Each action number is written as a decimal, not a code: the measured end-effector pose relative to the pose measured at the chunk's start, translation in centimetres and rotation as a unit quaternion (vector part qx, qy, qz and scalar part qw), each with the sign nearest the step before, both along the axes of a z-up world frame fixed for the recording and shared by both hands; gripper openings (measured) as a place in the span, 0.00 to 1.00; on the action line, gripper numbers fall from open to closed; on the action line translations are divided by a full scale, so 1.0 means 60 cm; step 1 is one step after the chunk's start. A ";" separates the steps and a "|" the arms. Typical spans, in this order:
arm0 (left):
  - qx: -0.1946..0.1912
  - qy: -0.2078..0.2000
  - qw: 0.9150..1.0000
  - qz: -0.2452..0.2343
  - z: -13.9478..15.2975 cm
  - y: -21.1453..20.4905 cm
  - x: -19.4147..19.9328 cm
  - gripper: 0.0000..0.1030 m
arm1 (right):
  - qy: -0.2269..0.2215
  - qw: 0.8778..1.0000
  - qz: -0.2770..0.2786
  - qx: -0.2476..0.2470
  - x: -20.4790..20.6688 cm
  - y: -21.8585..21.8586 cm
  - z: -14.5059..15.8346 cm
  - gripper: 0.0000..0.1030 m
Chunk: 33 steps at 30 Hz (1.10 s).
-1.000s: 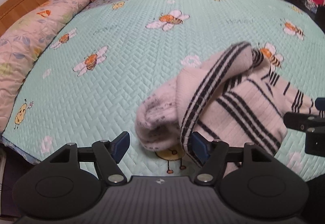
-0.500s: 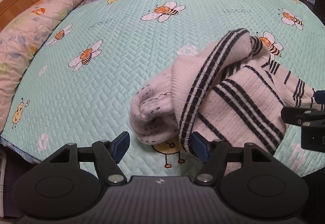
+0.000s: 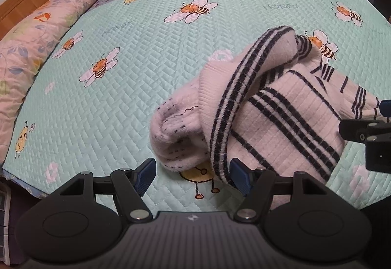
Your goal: Fold clothes
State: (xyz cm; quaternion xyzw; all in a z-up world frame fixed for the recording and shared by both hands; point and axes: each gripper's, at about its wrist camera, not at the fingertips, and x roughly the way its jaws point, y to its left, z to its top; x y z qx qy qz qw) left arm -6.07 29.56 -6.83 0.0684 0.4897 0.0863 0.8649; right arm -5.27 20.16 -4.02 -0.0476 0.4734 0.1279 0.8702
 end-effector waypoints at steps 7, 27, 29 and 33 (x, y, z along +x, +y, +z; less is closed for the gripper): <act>-0.011 0.009 1.000 -0.005 -0.018 -0.003 0.011 0.67 | 0.025 0.999 0.008 0.036 0.009 -0.006 -0.014 0.74; -0.073 0.001 0.997 0.020 -0.035 0.040 0.014 0.67 | 0.114 0.911 -0.195 0.345 0.096 -0.117 -0.160 0.73; -0.076 0.002 0.997 0.020 -0.035 0.043 0.014 0.67 | 0.085 0.917 -0.185 0.343 0.104 -0.105 -0.158 0.65; -0.078 0.001 0.997 0.021 -0.037 0.044 0.013 0.67 | 0.047 0.941 -0.143 0.303 0.117 -0.081 -0.140 0.23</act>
